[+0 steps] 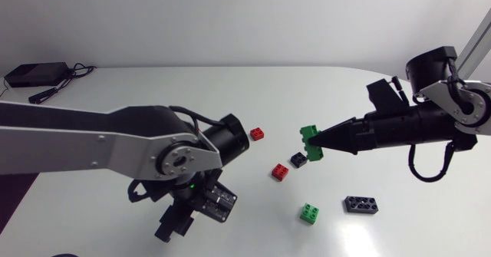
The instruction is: Separate the duplo bricks
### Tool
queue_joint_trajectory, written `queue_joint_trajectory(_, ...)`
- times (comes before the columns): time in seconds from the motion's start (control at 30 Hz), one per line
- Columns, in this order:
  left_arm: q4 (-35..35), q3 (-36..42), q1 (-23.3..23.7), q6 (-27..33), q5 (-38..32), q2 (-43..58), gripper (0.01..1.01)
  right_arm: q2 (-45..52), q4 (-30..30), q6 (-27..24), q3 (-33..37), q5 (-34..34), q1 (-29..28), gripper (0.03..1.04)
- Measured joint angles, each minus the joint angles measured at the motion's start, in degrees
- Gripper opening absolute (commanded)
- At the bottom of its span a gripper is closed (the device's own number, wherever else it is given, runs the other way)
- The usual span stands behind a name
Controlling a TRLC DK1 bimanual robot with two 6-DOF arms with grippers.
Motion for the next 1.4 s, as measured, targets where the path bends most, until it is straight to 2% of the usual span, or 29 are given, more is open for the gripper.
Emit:
queue_joint_trajectory(0.33,-1.79,0.66,-0.68,0.09,-1.62,7.85,0.243,-1.36,-1.22,-2.56,-0.9,1.53,1.75,0.35)
queue_joint_trajectory(0.43,-1.44,1.31,-0.72,-0.31,-1.81,8.44,0.279,-1.79,-1.44,-2.8,-1.68,1.7,2.56,0.35)
queue_joint_trajectory(0.47,-1.14,1.53,-0.72,-0.33,-1.81,8.66,0.325,-1.88,-1.42,-2.89,-1.86,1.7,2.69,0.35)
queue_joint_trajectory(0.57,-0.26,2.58,-0.7,-0.98,-1.44,9.35,0.608,-1.9,-1.64,-3.41,-1.92,1.57,2.84,0.35)
queue_joint_trajectory(0.63,-0.17,3.32,-0.55,-1.38,-0.22,9.55,0.736,-1.88,-1.88,-3.48,-1.92,1.05,2.84,0.35)
queue_joint_trajectory(0.8,0.39,5.86,0.85,-2.86,5.46,9.55,0.939,-1.84,-2.73,-3.8,-1.92,-0.22,2.82,0.36)
queue_joint_trajectory(0.9,0.77,6.99,2.01,-3.34,7.45,9.53,0.975,-1.81,-3.3,-3.8,-1.9,-0.57,2.78,0.36)
queue_joint_trajectory(1.4,1.44,7.28,4.31,-4.39,9.03,9.53,0.975,-1.84,-3.91,-3.8,-1.9,-0.59,2.82,0.36)
